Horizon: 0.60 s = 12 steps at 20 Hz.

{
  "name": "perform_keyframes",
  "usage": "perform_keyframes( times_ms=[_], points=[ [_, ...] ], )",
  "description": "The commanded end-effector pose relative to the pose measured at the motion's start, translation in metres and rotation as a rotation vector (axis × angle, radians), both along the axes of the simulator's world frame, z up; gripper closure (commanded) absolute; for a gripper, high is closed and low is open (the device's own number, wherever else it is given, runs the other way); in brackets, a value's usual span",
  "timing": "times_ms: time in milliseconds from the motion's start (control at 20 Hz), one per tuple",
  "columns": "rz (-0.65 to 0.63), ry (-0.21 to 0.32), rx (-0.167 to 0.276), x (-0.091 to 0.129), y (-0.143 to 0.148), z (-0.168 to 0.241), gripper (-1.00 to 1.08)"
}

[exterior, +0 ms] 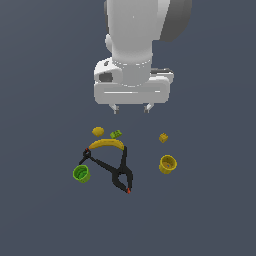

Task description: Pick up a designated object from a clutter of objects.

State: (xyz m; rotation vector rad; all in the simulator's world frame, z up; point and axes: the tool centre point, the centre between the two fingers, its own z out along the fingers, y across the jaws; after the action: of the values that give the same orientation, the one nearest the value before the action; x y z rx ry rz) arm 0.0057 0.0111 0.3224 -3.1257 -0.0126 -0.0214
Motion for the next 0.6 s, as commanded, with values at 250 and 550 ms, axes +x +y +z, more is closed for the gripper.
perform_keyframes(
  times_ms=[250,550],
  points=[
    [0.022,-0.01,-0.013,0.003,0.012,0.0,-0.92],
    [0.035,-0.019,-0.023,0.006,0.02,0.005,-0.92]
  ],
)
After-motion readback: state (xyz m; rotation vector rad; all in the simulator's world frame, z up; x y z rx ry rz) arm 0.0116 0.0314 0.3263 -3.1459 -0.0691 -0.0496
